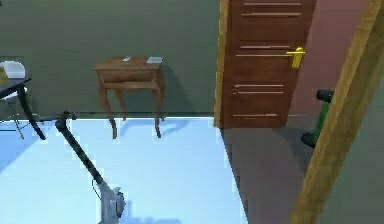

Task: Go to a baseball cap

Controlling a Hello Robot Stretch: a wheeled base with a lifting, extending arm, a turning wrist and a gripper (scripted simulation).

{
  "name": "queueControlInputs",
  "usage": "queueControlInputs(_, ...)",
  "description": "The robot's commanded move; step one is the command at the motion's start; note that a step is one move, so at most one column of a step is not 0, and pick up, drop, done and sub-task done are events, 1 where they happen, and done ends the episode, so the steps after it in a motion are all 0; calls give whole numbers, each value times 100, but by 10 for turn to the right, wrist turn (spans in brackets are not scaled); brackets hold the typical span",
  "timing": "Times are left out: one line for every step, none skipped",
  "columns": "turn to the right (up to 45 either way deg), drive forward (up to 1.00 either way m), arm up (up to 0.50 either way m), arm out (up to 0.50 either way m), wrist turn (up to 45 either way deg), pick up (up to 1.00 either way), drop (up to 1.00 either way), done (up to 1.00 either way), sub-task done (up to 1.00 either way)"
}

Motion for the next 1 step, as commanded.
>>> queueControlInputs(0,75,0,0,0,0,0,0,0)
